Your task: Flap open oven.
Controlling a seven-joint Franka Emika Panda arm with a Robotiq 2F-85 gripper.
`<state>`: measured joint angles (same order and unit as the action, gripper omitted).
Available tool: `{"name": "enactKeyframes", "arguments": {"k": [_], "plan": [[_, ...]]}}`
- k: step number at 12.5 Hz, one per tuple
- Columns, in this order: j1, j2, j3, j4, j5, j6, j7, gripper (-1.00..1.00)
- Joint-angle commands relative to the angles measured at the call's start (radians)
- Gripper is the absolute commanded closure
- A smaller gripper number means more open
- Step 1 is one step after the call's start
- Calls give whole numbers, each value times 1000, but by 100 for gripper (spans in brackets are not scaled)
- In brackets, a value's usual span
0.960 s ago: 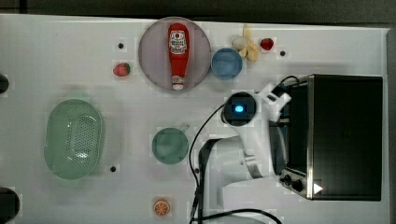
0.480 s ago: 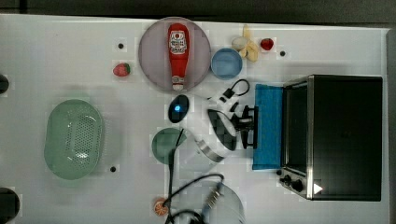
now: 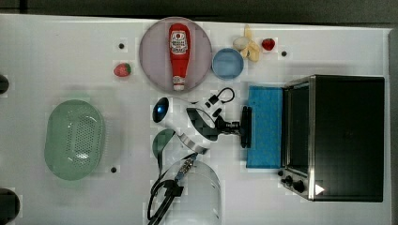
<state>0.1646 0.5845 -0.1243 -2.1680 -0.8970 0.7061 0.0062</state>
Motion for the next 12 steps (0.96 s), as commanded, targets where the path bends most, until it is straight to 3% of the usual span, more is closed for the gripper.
{"name": "enactKeyframes", "arguments": {"k": [1,4,10,12], "plan": [[1,-72,-12,37,2,23,60,65],[1,-189,-12,57,153,24,60,65],[-9,-457,-31,59,696,-60,60,65],[-10,-560,-47,73,830,-126,60,65]]}}
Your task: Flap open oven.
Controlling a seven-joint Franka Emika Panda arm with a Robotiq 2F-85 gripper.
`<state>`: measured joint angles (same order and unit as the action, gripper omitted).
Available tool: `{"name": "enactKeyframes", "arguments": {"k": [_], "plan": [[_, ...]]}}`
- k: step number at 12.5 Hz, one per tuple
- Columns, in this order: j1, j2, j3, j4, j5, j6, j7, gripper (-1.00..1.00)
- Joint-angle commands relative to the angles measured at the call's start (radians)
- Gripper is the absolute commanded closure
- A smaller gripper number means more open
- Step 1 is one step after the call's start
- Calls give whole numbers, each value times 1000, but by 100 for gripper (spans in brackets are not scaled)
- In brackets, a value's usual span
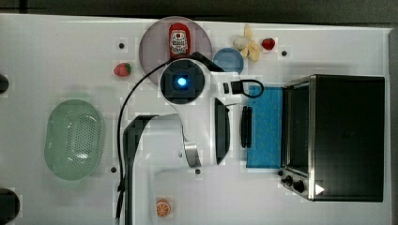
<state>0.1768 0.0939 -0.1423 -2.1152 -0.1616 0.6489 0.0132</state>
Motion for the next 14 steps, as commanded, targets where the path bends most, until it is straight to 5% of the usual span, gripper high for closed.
{"name": "enactKeyframes", "arguments": {"k": [1,8,14], "plan": [[-22,-119,-37,32,116,-118,53,65],[-18,-318,-36,166,116,-574,133,65],[-19,-325,-36,182,116,-576,133,65]]}}
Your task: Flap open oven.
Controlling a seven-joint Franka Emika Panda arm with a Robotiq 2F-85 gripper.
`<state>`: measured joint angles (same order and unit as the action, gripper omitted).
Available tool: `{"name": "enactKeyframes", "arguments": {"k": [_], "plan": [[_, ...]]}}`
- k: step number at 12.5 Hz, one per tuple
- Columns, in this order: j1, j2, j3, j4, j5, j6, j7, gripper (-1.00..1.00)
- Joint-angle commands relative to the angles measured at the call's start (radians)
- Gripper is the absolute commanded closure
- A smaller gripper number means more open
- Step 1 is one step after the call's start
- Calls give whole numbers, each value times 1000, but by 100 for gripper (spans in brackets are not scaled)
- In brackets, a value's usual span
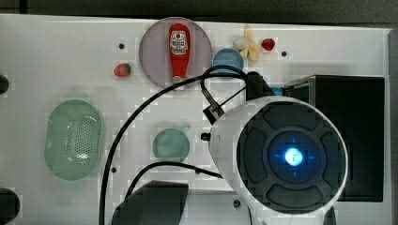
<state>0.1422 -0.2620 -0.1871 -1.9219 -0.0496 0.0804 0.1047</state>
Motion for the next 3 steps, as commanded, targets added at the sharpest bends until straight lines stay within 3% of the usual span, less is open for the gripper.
{"name": "enactKeyframes", "arguments": {"k": [1,3], "plan": [[16,35,9,-11,4,-8,41,65],[16,41,9,-12,4,-8,42,65]]}}
